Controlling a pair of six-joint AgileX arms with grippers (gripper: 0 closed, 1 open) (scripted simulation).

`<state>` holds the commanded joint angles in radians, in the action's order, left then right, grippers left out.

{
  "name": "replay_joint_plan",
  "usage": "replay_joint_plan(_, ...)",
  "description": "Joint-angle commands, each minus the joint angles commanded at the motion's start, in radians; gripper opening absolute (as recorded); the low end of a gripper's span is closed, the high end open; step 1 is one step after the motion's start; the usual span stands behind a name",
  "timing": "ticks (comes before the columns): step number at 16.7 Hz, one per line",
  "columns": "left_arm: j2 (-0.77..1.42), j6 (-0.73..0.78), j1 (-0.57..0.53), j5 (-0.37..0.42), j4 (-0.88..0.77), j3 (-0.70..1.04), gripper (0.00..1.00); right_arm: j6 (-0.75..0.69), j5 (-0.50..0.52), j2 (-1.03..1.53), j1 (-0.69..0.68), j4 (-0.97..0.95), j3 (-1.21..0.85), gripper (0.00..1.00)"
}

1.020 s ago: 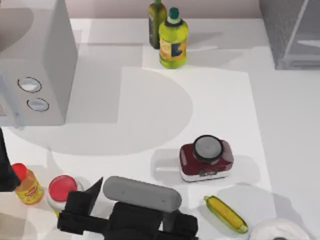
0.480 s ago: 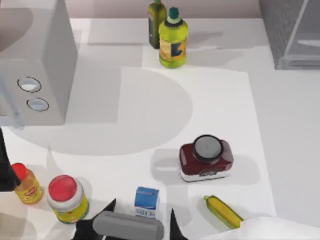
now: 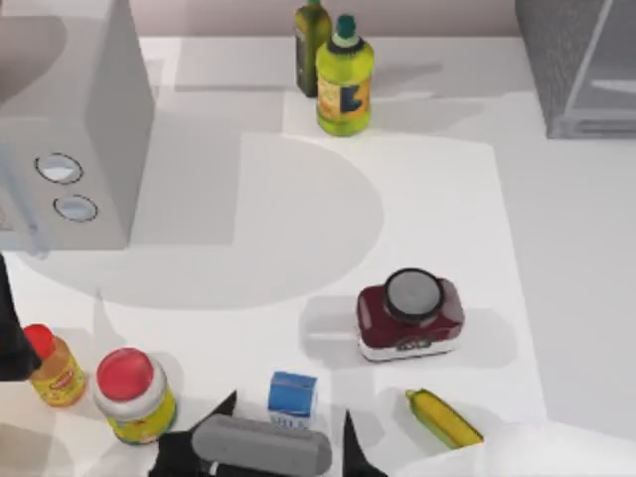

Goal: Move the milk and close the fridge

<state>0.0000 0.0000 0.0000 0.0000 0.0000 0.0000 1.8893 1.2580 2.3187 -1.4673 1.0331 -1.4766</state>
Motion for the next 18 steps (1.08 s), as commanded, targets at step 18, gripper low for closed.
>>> replay_joint_plan(18, 0.000, 0.000, 0.000, 0.000, 0.000, 0.000, 1.00, -0.254, 0.016, -0.030, 0.080, -0.300, 0.088, 0.62)
